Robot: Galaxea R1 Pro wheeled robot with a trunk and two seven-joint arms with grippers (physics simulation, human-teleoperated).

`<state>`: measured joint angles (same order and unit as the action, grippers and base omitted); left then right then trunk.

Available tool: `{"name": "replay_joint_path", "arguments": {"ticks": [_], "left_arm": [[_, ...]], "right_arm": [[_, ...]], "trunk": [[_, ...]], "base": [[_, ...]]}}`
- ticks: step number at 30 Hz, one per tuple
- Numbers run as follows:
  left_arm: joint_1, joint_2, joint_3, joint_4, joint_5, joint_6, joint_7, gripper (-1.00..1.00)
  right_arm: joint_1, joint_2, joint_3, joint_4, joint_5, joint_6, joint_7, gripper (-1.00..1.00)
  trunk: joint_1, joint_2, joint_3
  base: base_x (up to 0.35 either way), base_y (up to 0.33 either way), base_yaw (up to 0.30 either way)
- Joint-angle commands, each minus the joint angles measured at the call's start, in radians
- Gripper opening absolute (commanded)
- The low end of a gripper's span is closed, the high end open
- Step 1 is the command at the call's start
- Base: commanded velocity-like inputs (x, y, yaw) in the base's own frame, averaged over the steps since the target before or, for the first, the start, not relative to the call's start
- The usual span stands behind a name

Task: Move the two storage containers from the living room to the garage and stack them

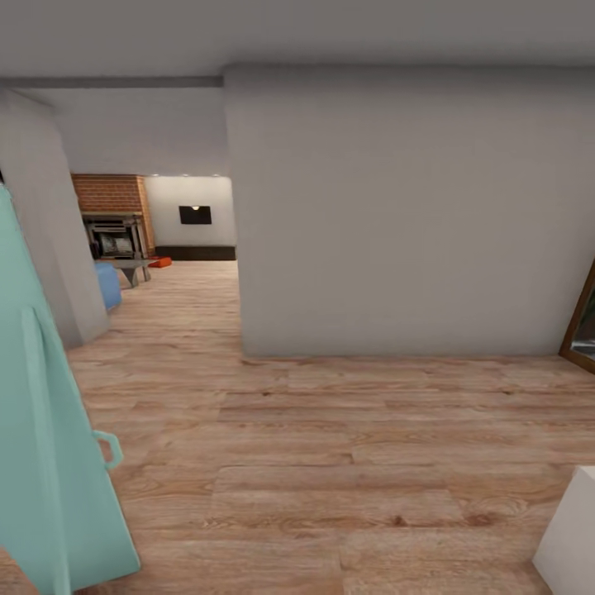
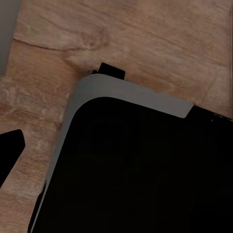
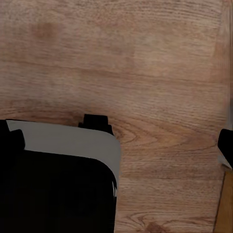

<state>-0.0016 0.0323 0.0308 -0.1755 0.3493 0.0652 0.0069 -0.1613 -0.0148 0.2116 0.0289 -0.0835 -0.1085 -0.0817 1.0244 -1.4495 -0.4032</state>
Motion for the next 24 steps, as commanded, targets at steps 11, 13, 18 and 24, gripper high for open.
{"name": "replay_joint_path", "arguments": {"ticks": [11, 13, 18, 24], "left_arm": [[0.000, 0.000, 0.003, -0.002, 0.003, 0.006, 0.001, 1.00], [0.000, 0.000, 0.003, -0.002, 0.003, 0.005, 0.001, 1.00], [0.000, 0.000, 0.003, -0.002, 0.003, 0.005, 0.001, 1.00], [0.000, 0.000, 0.003, -0.002, 0.004, 0.005, 0.001, 1.00]], "right_arm": [[-0.001, -0.001, 0.002, 0.002, -0.012, -0.009, -0.003, 1.00], [-0.001, 0.002, 0.007, 0.003, -0.005, -0.008, -0.003, 1.00], [-0.001, 0.001, 0.009, 0.003, -0.002, -0.004, -0.003, 1.00], [-0.001, -0.002, 0.005, 0.003, -0.009, -0.008, -0.006, 1.00]], "trunk": [[0.001, -0.001, -0.001], [0.001, -0.001, -0.001], [0.001, -0.001, -0.001], [0.001, -0.001, -0.001]], "base": [[0.320, 0.000, 0.000], [0.320, 0.000, 0.000], [0.320, 0.000, 0.000], [0.320, 0.000, 0.000]]}}
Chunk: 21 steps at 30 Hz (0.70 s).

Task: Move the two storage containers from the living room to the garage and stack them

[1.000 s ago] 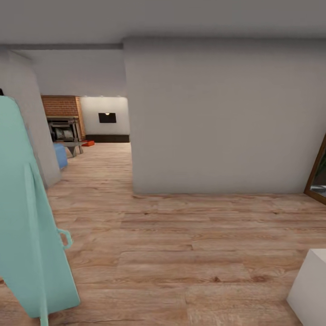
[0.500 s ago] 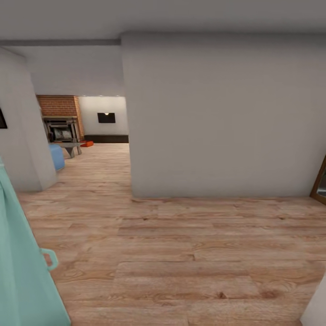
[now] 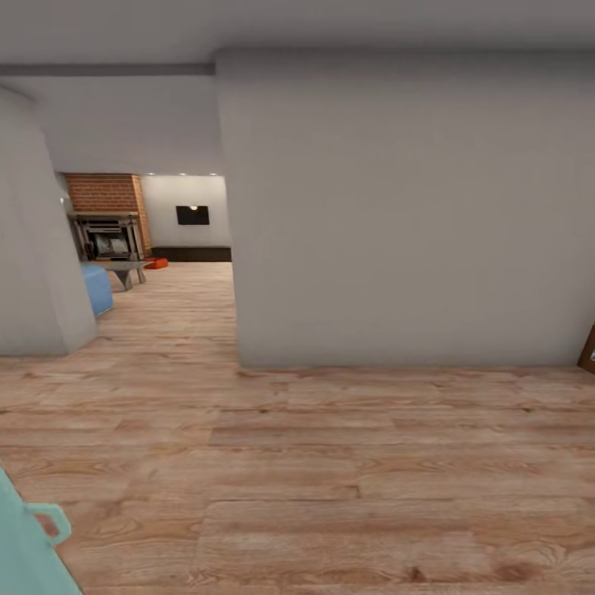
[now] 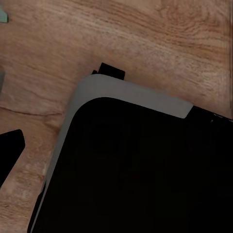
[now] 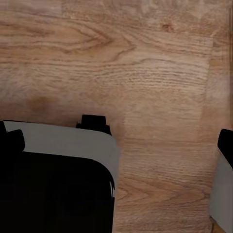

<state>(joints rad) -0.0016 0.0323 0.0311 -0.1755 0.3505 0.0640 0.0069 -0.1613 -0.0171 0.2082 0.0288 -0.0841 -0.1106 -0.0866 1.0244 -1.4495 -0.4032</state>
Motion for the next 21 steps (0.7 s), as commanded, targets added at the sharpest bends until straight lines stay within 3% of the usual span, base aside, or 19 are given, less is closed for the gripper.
{"name": "replay_joint_path", "arguments": {"ticks": [1, 6, 9, 13, 17, 21], "left_arm": [[0.000, 0.000, 0.003, -0.002, 0.003, 0.007, 0.001, 1.00], [0.000, 0.000, 0.003, -0.002, 0.003, 0.007, 0.001, 1.00], [0.000, 0.000, 0.003, -0.002, 0.003, 0.007, 0.001, 1.00], [0.000, 0.000, 0.003, -0.002, 0.003, 0.007, 0.001, 1.00], [0.000, 0.000, 0.004, -0.002, 0.003, 0.007, 0.001, 1.00], [0.000, 0.000, 0.004, -0.002, 0.003, 0.007, 0.001, 1.00]], "right_arm": [[-0.001, 0.000, -0.003, 0.002, -0.014, -0.006, -0.007, 1.00], [-0.001, -0.013, -0.114, 0.002, -0.079, -0.008, -0.049, 1.00], [-0.001, -0.023, -0.137, 0.001, -0.092, -0.009, -0.062, 1.00], [-0.001, -0.024, -0.137, 0.001, -0.092, -0.009, -0.064, 1.00], [-0.001, -0.022, -0.119, 0.001, -0.058, -0.006, -0.062, 1.00], [-0.001, -0.012, -0.046, 0.003, 0.063, -0.004, -0.059, 1.00]], "trunk": [[0.001, -0.001, -0.001], [0.001, -0.001, -0.001], [0.001, -0.001, -0.001], [0.001, -0.001, -0.001], [0.001, -0.001, -0.001], [0.001, -0.001, -0.001]], "base": [[0.320, 0.000, 0.000], [0.320, 0.000, 0.000], [0.320, 0.000, 0.000], [0.320, 0.000, 0.000], [0.320, 0.000, 0.000], [0.320, 0.000, 0.000]]}}
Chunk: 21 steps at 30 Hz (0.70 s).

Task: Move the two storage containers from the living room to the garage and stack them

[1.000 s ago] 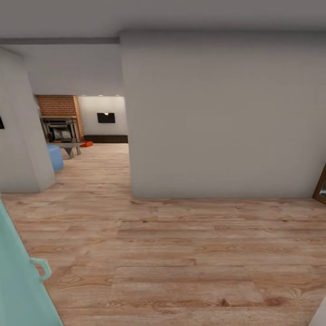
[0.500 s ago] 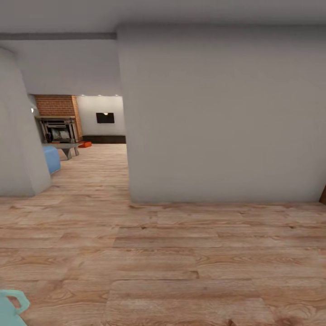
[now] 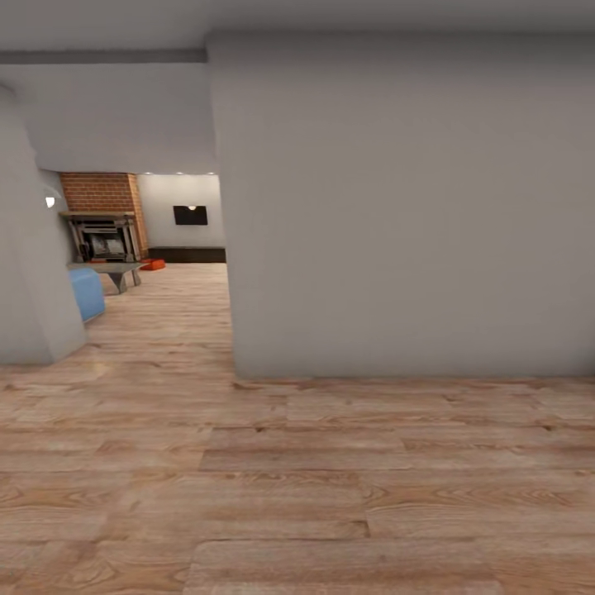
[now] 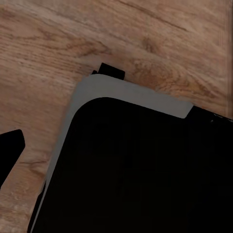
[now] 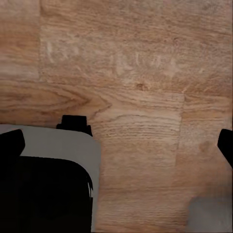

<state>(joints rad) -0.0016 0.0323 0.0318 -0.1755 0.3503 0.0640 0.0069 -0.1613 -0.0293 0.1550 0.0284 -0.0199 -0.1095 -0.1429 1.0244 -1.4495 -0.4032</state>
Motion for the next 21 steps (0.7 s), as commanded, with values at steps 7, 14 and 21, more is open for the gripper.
{"name": "replay_joint_path", "arguments": {"ticks": [7, 14, 21], "left_arm": [[0.000, 0.000, 0.002, -0.002, 0.004, 0.006, 0.001, 1.00], [0.000, 0.000, 0.002, -0.002, 0.004, 0.005, 0.001, 1.00], [0.000, 0.000, 0.003, -0.002, 0.004, 0.006, 0.001, 1.00]], "right_arm": [[-0.001, 0.004, 0.036, 0.004, 0.068, -0.006, 0.000, 1.00], [-0.001, 0.005, 0.037, 0.004, 0.069, -0.008, 0.000, 1.00], [-0.001, 0.005, 0.037, 0.004, 0.069, -0.008, -0.002, 1.00]], "trunk": [[0.001, -0.001, -0.001], [0.001, -0.001, -0.001], [0.001, -0.001, -0.001]], "base": [[0.320, 0.000, 0.000], [0.320, 0.000, 0.000], [0.320, 0.000, 0.000]]}}
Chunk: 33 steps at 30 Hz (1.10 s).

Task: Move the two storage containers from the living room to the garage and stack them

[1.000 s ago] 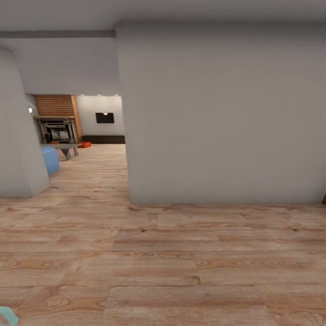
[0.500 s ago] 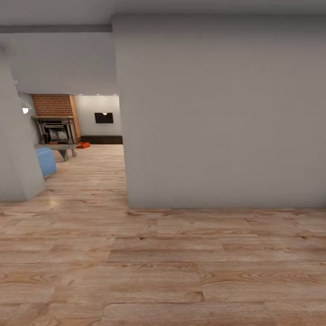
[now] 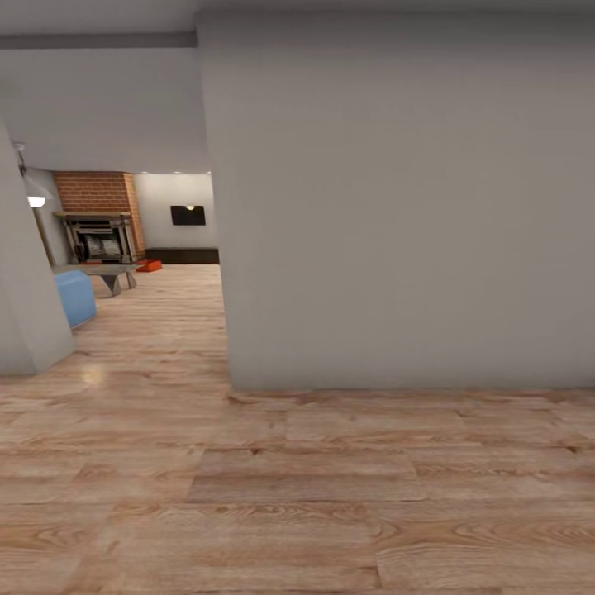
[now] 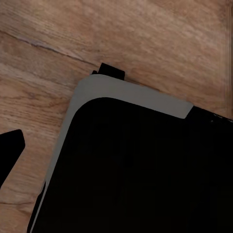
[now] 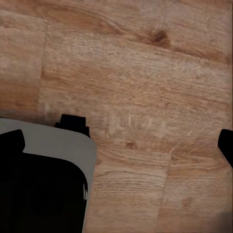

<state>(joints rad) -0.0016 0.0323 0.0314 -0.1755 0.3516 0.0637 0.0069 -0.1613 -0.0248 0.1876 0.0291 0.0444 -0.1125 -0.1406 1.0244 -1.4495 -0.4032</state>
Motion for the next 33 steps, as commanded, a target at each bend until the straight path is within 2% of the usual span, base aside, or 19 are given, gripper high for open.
{"name": "replay_joint_path", "arguments": {"ticks": [1, 14, 33], "left_arm": [[0.000, 0.000, 0.003, -0.002, 0.003, 0.007, 0.001, 1.00], [0.000, 0.001, 0.004, -0.002, 0.003, 0.005, 0.001, 1.00], [0.000, 0.001, 0.004, -0.002, 0.003, 0.005, 0.001, 1.00]], "right_arm": [[-0.001, 0.000, 0.004, 0.003, 0.005, -0.005, -0.004, 1.00], [-0.001, 0.000, 0.010, 0.003, 0.016, 0.006, 0.003, 1.00], [-0.001, -0.001, 0.012, 0.002, 0.019, 0.005, 0.004, 1.00]], "trunk": [[0.001, -0.001, -0.001], [0.001, -0.001, -0.001], [0.001, -0.001, -0.001]], "base": [[0.320, 0.000, 0.000], [0.323, 0.000, 0.005], [0.324, 0.000, 0.254]]}}
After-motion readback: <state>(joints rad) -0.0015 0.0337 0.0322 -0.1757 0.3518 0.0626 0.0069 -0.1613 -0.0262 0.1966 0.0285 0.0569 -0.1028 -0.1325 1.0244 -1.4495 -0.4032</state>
